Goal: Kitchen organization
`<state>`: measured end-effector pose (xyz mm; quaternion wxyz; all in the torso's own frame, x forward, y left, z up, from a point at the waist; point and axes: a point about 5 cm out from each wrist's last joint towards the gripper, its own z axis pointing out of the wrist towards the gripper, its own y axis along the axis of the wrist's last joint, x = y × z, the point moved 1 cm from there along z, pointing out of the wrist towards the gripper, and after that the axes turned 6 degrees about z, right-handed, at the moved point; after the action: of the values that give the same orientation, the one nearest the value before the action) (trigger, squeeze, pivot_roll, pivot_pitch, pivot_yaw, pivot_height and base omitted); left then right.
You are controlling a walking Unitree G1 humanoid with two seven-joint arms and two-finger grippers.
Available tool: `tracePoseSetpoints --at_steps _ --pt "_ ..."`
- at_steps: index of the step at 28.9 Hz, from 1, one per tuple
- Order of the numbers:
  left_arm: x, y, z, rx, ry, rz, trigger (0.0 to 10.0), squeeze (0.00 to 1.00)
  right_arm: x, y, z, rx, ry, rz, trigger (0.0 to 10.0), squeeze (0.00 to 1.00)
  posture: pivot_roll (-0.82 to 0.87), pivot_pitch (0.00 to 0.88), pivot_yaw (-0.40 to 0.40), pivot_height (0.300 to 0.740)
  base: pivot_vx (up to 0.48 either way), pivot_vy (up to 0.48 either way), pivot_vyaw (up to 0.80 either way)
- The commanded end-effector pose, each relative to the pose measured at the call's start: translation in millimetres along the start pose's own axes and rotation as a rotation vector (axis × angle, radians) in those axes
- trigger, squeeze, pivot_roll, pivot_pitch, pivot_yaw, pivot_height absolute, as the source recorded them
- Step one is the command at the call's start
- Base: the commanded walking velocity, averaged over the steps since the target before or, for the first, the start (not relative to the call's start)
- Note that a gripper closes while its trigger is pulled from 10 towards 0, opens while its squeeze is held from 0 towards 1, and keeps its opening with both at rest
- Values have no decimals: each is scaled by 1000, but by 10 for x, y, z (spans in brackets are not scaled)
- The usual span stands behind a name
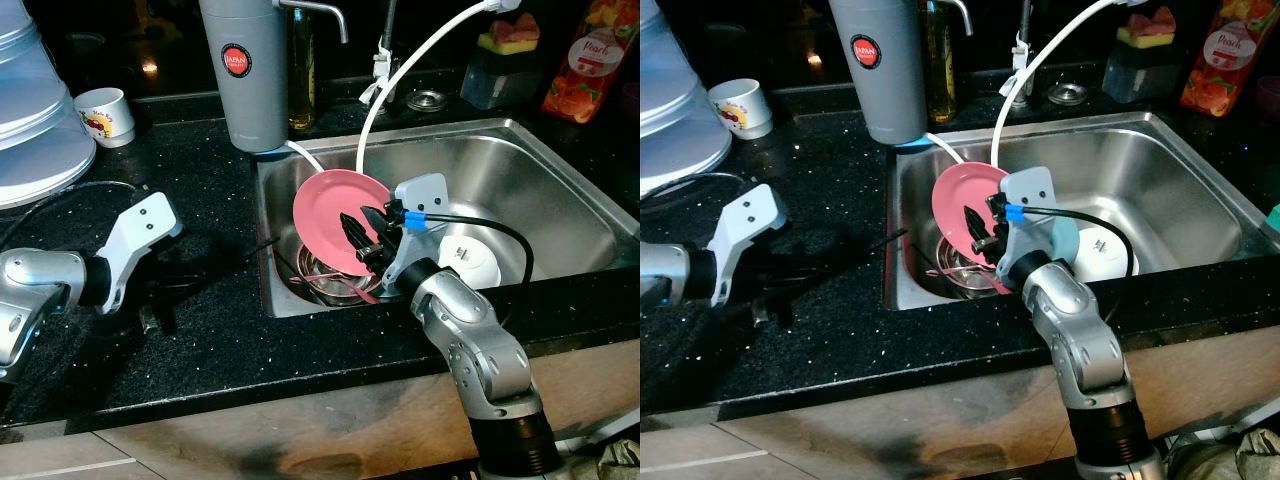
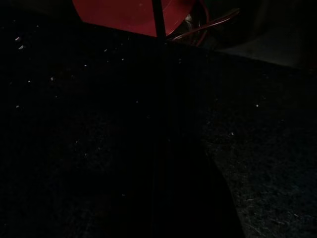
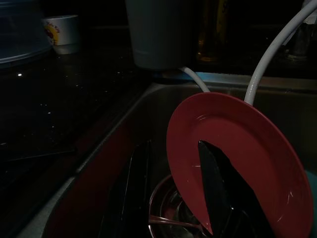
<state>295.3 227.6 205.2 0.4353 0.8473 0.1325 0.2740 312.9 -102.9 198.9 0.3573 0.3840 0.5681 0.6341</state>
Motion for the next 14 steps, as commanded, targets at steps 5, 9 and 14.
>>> tracePoseSetpoints --at_steps 5,9,14 --pt "166 296 58 -200 141 -17 0 0 -18 80 2 -35 -19 88 10000 0 21 52 27 740 0 0 0" --pt "107 685 144 -435 140 -108 0 0 99 128 2 -44 76 203 10000 0 21 52 30 740 0 0 0" --pt "-15 783 263 -515 94 -182 0 0 261 258 4 -109 159 362 10000 1000 19 52 32 740 0 0 0"
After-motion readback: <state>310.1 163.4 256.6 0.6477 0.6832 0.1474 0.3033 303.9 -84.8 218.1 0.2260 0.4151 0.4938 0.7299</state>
